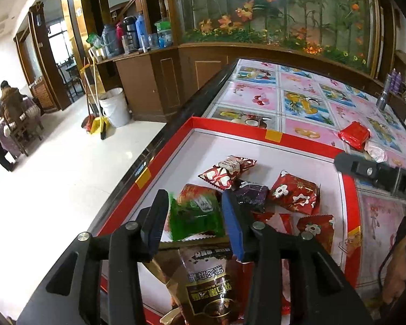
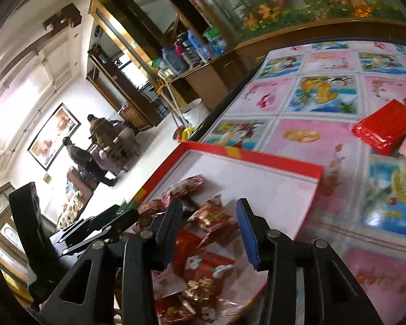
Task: Organize snacks
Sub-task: 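Carry both candies over the red-rimmed tray and open both grippers, then grasp the red gold-lettered packet with the left gripper while the right gripper grasps the white packet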
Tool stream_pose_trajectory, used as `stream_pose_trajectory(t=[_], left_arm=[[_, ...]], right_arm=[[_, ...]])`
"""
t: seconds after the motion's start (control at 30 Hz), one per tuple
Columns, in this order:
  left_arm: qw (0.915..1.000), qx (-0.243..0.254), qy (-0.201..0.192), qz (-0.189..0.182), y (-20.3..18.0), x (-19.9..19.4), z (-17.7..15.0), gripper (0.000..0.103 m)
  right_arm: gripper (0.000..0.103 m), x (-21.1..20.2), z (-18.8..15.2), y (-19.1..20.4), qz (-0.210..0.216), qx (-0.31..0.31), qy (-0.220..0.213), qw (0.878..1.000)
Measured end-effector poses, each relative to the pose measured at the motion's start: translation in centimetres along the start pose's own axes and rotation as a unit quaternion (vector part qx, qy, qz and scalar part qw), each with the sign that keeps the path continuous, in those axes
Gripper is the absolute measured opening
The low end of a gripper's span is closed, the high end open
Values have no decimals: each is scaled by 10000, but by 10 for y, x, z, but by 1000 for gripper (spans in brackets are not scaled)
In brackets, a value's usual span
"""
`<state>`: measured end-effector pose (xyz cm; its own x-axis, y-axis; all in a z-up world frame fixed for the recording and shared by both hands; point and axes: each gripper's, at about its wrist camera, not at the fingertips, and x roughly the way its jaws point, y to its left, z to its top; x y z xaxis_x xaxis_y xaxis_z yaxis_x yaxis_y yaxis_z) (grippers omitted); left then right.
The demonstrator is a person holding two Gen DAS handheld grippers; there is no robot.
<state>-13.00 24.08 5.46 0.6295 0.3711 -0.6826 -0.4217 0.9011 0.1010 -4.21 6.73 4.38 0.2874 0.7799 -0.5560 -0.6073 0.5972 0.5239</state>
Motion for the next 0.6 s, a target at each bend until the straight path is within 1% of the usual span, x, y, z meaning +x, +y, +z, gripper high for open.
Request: stream_pose_trajectory(t=[0.03, 0.1, 0.2, 0.27, 0.33, 0.4, 0.43, 0.47, 0.5, 0.57, 0.6], left_arm=[[10000, 28, -10, 26, -1, -1, 0, 47], [9999, 89, -50, 44, -5, -3, 1, 51], [9997, 233, -48, 53, -13, -6, 6, 57], [9994, 330, -69, 1, -20, -7, 11, 62], [9989, 444, -103, -94, -31, -10, 18, 69], [9979, 590, -148, -216, -45, -11, 25, 73], [9973, 660, -155, -277, -52, -11, 28, 73], [9965, 742, -145, -358, -61, -10, 31, 73], [9954, 831, -111, -468, -71, -9, 35, 73], [9935, 938, -39, -642, -87, -5, 41, 73], [9924, 992, -7, -727, -96, -2, 45, 73]], right_arm=[[44, -3, 2, -5, -9, 75, -41, 10000], [44, -6, 8, -14, 19, 205, -85, 9998], [44, -19, 14, -31, -114, 348, -246, 9990], [45, -34, 22, -50, -267, 498, -386, 9977], [47, -52, 30, -79, -490, 701, -567, 9947], [49, -68, 37, -104, -668, 922, -743, 9907], [50, -80, 41, -125, -840, 1085, -855, 9868], [50, -85, 43, -136, -990, 1141, -899, 9844], [50, -91, 46, -149, -1253, 1156, -951, 9808], [51, -96, 49, -166, -1501, 1176, -937, 9772], [51, -95, 51, -175, -1547, 1217, -897, 9763]])
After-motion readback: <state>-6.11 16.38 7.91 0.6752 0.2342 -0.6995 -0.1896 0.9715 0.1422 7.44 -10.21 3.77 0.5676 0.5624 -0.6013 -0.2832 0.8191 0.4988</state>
